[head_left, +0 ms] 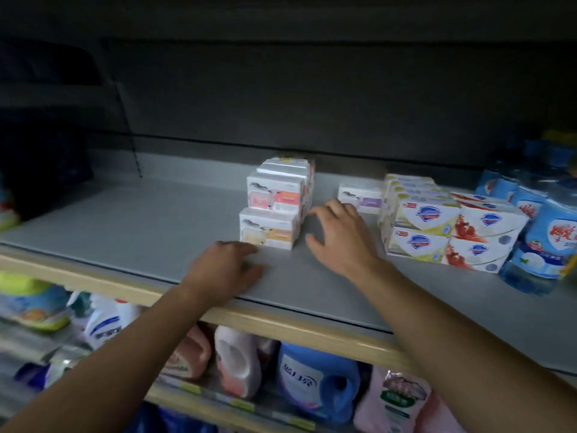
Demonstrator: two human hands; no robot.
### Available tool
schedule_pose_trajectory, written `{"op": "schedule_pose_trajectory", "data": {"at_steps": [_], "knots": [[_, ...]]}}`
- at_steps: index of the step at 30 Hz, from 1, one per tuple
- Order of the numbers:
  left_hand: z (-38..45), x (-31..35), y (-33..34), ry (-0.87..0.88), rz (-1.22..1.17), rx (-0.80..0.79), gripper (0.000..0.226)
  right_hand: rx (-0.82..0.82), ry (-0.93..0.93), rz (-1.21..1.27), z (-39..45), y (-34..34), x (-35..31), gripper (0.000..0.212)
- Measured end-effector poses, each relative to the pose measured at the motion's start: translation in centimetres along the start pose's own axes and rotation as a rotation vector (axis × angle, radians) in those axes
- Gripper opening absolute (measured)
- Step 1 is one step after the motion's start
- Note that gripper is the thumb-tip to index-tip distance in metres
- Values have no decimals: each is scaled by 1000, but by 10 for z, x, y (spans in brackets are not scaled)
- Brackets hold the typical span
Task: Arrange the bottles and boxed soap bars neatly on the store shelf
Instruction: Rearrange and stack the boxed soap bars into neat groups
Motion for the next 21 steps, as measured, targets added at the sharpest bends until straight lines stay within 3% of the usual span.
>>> {"op": "schedule_pose_trajectory", "data": {"at_steps": [6,9,13,17,21], "knots": [[-25,-24,9,19,-1,101,42,-137,28,-47,9,41,-42,58],[-23,-26,13,-21,13,124,49,-94,58,-40,6,52,-47,58],[-22,-29,14,-109,-69,175,49,-49,89,338,-6,60,-52,44],[-15,-33,6,-207,-319,326,57,-19,176,543,-7,55,-53,32],[-16,-36,-2,-133,-475,340,68,-171,182,908,-19,50,-56,33]]}}
Point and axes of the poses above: each hand's wrist, its own z-axis towards the middle knuckle, its own y-axis out of the palm, x = y × z, the point moved 1 cm from there along z, towards the middle knuckle, and after that the axes turned 15 degrees about y, right-handed, at the moved point
